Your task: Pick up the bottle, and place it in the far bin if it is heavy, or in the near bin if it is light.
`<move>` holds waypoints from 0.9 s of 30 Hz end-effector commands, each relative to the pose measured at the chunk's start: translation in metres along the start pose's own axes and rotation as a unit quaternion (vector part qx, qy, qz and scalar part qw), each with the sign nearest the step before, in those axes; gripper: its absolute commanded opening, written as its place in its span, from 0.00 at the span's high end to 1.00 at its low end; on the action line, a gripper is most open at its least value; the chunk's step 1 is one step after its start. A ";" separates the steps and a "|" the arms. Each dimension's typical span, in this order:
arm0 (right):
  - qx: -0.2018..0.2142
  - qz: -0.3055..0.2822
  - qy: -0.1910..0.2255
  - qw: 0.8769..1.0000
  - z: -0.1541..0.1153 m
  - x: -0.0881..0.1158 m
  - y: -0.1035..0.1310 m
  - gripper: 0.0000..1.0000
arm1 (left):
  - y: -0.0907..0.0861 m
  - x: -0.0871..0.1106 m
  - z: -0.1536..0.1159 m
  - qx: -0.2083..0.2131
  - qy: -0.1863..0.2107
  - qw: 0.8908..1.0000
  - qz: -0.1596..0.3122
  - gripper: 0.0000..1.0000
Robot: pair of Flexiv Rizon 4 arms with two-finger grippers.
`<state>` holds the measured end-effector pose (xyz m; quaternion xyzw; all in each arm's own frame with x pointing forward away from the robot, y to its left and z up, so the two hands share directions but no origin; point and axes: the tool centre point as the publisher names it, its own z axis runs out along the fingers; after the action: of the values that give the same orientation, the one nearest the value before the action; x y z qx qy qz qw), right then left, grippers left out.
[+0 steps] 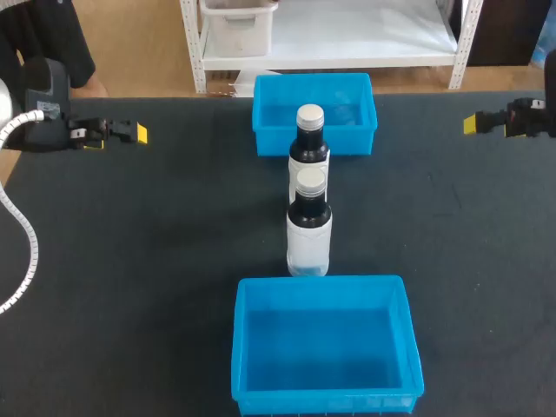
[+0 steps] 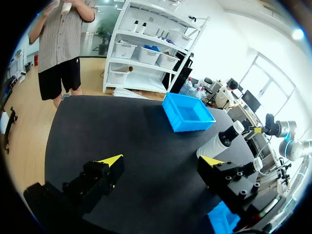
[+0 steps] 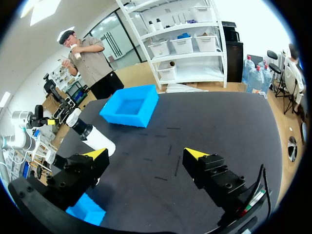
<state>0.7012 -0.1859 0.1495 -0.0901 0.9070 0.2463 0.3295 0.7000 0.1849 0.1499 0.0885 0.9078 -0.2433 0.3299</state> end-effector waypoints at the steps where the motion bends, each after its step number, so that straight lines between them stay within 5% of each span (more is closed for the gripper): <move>1: 0.003 0.000 -0.001 1.000 0.000 0.001 0.001 0.00 | 0.000 0.000 0.000 0.000 0.000 1.000 0.000 0.00; 16: 0.003 0.000 -0.001 1.000 0.000 0.001 0.001 0.00 | 0.000 0.000 0.000 0.000 0.000 1.000 0.000 0.00; 22: -0.047 -0.125 0.001 0.991 -0.012 -0.027 -0.013 0.00 | 0.000 0.000 0.000 0.000 0.000 1.000 0.000 0.00; 27: -0.123 -0.235 0.025 0.964 -0.019 -0.042 -0.015 0.00 | 0.000 0.000 0.000 0.000 0.000 1.000 0.000 0.00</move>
<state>0.7195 -0.1992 0.1780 -0.2227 0.8827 0.1946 0.3653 0.7000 0.1849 0.1499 0.0885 0.9078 -0.2433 0.3299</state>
